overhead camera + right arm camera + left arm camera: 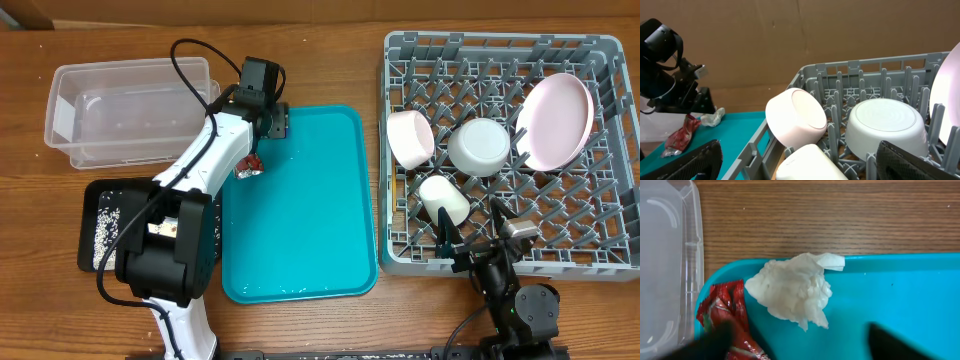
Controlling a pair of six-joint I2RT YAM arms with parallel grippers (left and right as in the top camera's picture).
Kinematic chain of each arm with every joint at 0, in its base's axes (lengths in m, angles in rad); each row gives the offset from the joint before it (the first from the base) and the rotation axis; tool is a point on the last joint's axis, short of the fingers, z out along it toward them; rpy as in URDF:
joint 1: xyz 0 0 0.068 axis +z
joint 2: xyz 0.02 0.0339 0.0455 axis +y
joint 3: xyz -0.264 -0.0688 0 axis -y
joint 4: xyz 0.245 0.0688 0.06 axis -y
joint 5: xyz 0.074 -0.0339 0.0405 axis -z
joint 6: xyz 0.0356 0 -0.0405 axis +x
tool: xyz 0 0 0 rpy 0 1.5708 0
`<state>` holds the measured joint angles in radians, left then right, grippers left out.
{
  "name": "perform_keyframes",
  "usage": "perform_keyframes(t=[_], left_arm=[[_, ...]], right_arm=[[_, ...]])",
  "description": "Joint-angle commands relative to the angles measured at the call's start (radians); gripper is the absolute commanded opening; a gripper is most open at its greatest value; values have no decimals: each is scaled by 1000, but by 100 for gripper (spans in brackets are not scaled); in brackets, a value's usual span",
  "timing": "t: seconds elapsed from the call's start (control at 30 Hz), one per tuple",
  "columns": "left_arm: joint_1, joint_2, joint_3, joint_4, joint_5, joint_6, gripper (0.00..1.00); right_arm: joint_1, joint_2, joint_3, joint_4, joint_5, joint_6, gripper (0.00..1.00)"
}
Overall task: Sort waste into correct bins and load items into the dishwasher
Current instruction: 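Close the left gripper on the crumpled white tissue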
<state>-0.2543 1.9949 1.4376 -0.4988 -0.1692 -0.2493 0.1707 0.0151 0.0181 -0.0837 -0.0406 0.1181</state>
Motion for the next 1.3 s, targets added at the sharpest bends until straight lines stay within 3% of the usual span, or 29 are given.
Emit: perform_keyframes(t=[0.0,0.13,0.17,0.2,0.23,0.37,0.6,0.8,0.9,1.0,1.1,1.17,1.27], left_arm=[[3,43,5,11,-14,-1,100],[2,95,5,10,-14,-2,91],[2,106,5,9,-14,-1,84],[2,111,5,5,-14,-2,72],[2,111,5,1,-14,-2,54],[3,80,34,-17,-13,-2,4],[2,-73,182,-214,97,-14,4],[3,-203,229,-278,58,-13,6],[3,-187,224,-280,22,-12,35],[3,-108,213,-279,20,-12,43],[3,-11,214,-259,20,-12,56],[3,46,214,-234,21,-12,73],[3,116,214,-195,21,-12,85]], right_arm=[[-3,-8,-10,3,5,-3,100],[-3,-8,-10,3,5,-3,100],[-3,-8,-10,3,5,-3,100],[-3,-8,-10,3,5,-3,100],[-3,-8,-10,3,5,-3,100],[-3,-8,-10,3,5,-3,100],[-3,-8,-10,3,5,-3,100],[-3,-8,-10,3,5,-3,100],[-3,-8,-10,3,5,-3,100],[-3,-8,-10,3,5,-3,100],[-3,-8,-10,3,5,-3,100],[-4,-8,-10,3,5,-3,100],[-3,-8,-10,3,5,-3,100]])
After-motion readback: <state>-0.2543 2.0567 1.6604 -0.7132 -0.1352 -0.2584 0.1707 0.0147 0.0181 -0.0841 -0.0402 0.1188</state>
